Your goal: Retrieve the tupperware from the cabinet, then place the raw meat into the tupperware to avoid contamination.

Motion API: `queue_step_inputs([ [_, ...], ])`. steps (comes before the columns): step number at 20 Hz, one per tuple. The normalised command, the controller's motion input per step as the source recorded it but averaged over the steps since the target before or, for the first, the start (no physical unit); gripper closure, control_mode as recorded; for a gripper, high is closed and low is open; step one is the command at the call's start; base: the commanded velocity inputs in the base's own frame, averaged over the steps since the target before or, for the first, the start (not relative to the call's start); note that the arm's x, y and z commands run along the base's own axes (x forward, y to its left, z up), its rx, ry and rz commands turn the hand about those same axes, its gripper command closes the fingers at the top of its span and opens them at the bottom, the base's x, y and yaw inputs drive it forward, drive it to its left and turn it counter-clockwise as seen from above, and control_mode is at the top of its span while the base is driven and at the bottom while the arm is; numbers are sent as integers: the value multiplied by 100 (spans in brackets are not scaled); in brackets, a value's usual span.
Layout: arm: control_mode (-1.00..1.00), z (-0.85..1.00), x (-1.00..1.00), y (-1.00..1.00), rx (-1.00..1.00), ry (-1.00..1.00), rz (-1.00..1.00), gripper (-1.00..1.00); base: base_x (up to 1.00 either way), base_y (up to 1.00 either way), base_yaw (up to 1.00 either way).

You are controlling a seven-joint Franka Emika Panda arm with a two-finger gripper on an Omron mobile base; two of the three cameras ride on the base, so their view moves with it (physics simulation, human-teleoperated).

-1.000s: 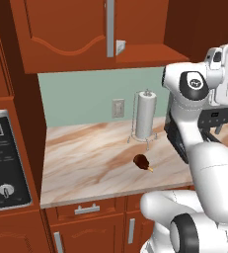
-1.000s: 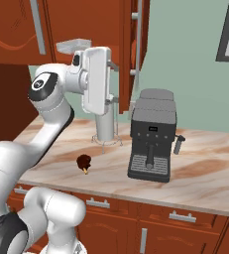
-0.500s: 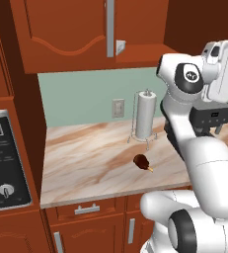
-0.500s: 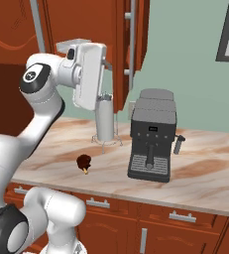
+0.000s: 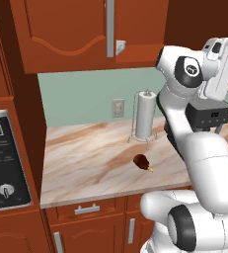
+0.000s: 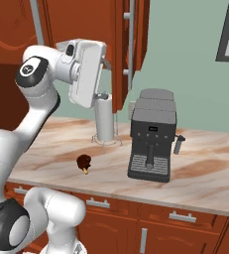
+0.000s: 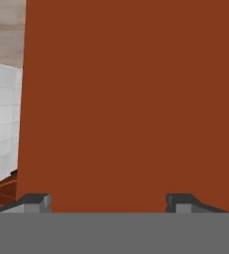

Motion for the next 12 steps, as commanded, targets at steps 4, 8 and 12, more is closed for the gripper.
queue_step_inputs([
  [4, -100, 4, -14, 25, 5, -6, 2, -100, 0, 0, 0],
  [8, -100, 0, -16, 39, 4, -8, 4, -100, 0, 0, 0],
  [12, -100, -1, -8, 36, 3, -7, 4, -100, 0, 0, 0],
])
